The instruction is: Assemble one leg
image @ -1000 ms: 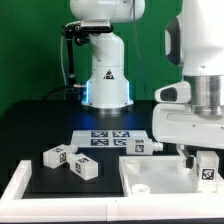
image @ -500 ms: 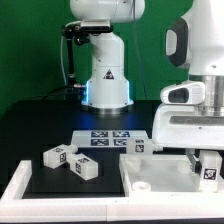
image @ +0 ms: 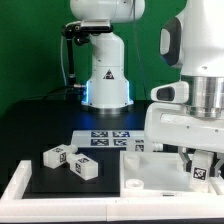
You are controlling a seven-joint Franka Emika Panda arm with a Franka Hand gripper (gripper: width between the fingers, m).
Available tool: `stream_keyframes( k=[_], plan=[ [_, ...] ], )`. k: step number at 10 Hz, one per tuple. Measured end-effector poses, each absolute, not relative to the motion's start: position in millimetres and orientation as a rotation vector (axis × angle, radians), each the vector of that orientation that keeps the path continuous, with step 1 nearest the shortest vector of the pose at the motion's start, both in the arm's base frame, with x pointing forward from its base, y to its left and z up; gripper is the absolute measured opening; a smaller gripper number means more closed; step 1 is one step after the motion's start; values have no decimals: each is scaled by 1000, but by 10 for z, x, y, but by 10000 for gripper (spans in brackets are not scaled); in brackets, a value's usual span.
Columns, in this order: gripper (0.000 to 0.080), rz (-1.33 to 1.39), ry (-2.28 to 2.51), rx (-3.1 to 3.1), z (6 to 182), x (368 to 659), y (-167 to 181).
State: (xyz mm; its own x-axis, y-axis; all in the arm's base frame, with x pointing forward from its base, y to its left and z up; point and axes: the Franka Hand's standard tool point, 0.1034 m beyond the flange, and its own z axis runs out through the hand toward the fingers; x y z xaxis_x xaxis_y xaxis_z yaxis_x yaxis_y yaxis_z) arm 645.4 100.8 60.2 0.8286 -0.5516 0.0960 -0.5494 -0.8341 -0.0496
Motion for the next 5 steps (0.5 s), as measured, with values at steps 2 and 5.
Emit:
stream_keyframes(
  k=[2,5],
  plan=[
    [285,-166,882,-2991,602,6455,1000],
    [285,-166,882,-2989,616,6457,1004]
  ],
)
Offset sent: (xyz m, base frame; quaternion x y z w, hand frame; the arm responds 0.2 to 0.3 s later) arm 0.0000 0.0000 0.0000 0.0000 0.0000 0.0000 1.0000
